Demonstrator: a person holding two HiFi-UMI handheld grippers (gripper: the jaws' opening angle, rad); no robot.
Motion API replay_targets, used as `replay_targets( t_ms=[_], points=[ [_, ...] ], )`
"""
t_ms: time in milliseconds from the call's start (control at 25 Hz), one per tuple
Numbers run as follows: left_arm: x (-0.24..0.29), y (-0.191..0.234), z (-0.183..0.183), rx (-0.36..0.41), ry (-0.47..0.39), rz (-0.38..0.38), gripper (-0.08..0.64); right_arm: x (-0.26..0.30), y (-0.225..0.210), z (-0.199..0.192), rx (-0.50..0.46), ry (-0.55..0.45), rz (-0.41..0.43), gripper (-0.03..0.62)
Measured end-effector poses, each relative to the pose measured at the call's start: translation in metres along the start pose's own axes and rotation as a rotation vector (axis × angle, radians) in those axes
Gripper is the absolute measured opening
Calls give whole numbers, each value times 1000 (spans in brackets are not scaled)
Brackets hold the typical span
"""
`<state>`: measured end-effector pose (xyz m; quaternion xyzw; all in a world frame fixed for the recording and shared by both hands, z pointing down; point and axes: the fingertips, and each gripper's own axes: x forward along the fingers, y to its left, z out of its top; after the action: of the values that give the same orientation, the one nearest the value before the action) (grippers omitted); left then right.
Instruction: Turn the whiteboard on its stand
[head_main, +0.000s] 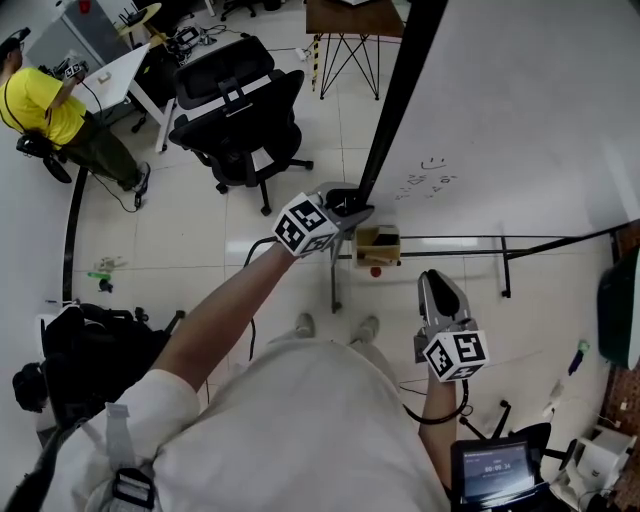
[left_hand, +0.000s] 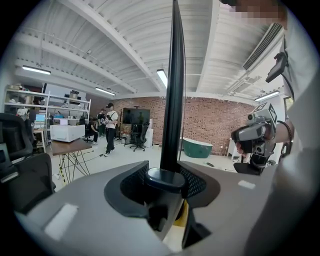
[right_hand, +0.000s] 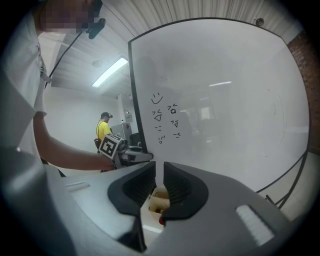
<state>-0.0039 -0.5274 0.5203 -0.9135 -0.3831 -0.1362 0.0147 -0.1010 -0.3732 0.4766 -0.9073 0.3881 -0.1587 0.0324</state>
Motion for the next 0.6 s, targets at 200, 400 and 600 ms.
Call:
replay_targets(
  t_ms=[200,400,600],
  points=[
    [-14,-3,-7,0,1,0,187,5,21,-5,4,-4,-9,55],
    [-13,-1,-3,16,17,7,186,16,34,-8,11,-8,-2,55],
    [-25,-5,-8,13,7,20,184,20,59,-19,21,-12,1,55]
  ],
)
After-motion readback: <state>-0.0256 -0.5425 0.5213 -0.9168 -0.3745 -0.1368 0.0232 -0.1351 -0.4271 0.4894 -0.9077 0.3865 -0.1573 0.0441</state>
